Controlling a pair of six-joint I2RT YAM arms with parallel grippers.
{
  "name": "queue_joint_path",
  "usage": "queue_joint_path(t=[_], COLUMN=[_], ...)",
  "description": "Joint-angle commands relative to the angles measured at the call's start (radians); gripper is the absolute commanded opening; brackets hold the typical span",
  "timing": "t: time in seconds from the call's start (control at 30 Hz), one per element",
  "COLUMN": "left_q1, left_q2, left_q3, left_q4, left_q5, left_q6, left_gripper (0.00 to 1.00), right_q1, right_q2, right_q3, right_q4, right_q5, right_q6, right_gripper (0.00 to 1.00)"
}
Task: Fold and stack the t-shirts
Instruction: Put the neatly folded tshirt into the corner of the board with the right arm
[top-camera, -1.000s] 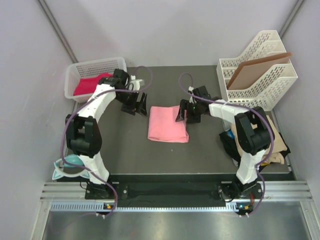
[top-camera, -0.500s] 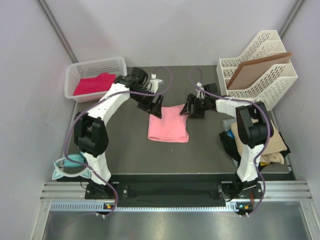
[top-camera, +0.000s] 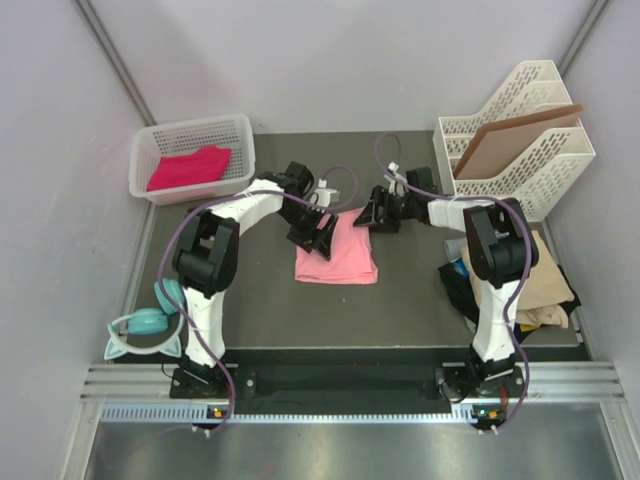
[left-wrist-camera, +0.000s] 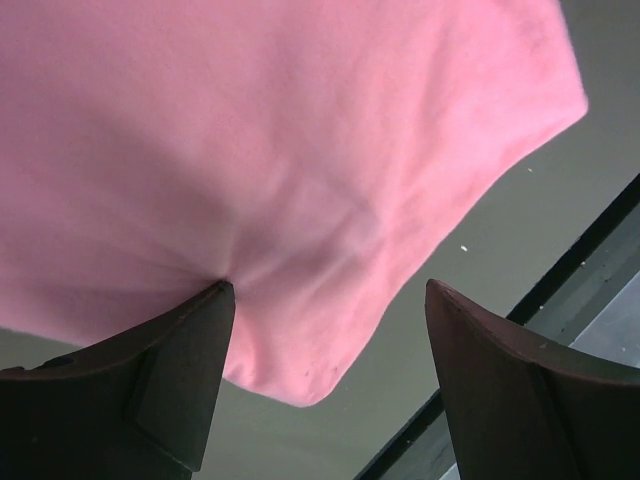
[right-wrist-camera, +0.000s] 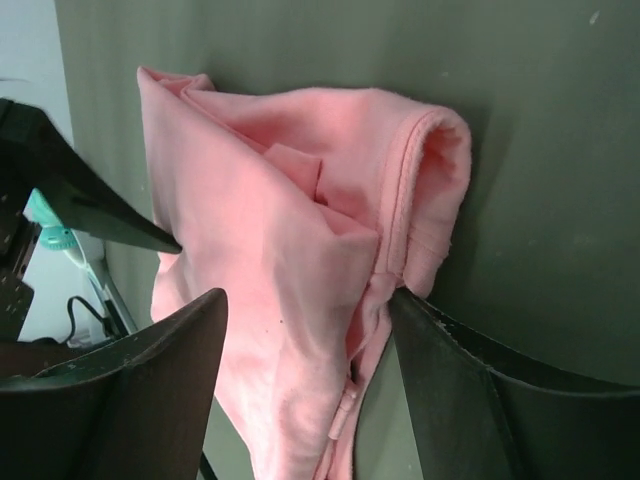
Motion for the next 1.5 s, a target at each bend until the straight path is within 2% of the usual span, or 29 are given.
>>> queue_joint_path(t=[0.0, 0.13, 0.33, 0.43, 0.5, 0.63, 0.77, 0.9, 1.0, 1.13, 1.23, 1.47], left_q1=[-0.003, -0.005, -0.006, -0.006, -0.006, -0.003, 0.001, 0.035, 0.093, 0.211, 0.282, 0.325], left_q2=[0.014, 0.037, 0.031, 0.022, 0.011, -0.018, -0.046, -0.101, -0.182, -0.315, -0.423, -0.634], left_q3=[-0.001, 0.007, -0.016, -0.028, -0.034, -0.045, -0.05, -0.061, -0.068, -0.056, -0.07, -0.272], left_q4=[0.062, 0.07, 0.075, 0.075, 0.072, 0.07, 0.058, 0.024, -0.022, -0.097, -0.12, -0.079], left_q5=[-0.008, -0.008, -0.015, -0.02, -0.018, -0.02, -0.041, -0.058, -0.097, -0.098, -0.152, -0.205], left_q6=[-0.002, -0.012, -0.004, -0.004, -0.003, -0.003, 0.007, 0.039, 0.083, 0.135, 0.165, 0.179], left_gripper=[0.81, 0.81, 0.81, 0.81, 0.8, 0.8, 0.8, 0.8, 0.81, 0.86, 0.89, 0.89], right_q1=[-0.005, 0.01, 0.107, 0.133, 0.144, 0.15, 0.147, 0.134, 0.104, 0.049, 0.006, -0.082], right_q2=[-0.003, 0.02, 0.081, 0.104, 0.109, 0.1, 0.077, 0.028, -0.067, -0.278, -0.426, -0.736], right_q3=[-0.12, -0.124, -0.076, -0.075, -0.079, -0.102, -0.113, -0.118, -0.124, -0.133, -0.134, -0.167], right_q4=[-0.036, -0.01, 0.007, 0.05, 0.074, 0.101, 0.098, 0.084, 0.064, 0.019, -0.068, -0.246], right_q5=[0.146, 0.119, 0.111, 0.099, 0.097, 0.09, 0.108, 0.111, 0.119, 0.132, 0.155, 0.227], right_q6=[-0.054, -0.021, 0.008, 0.041, 0.064, 0.086, 0.089, 0.094, 0.089, 0.086, 0.078, 0.075], right_gripper=[0.67, 0.65, 0.64, 0.58, 0.46, 0.32, 0.0, 0.0, 0.0, 0.0, 0.0, 0.0])
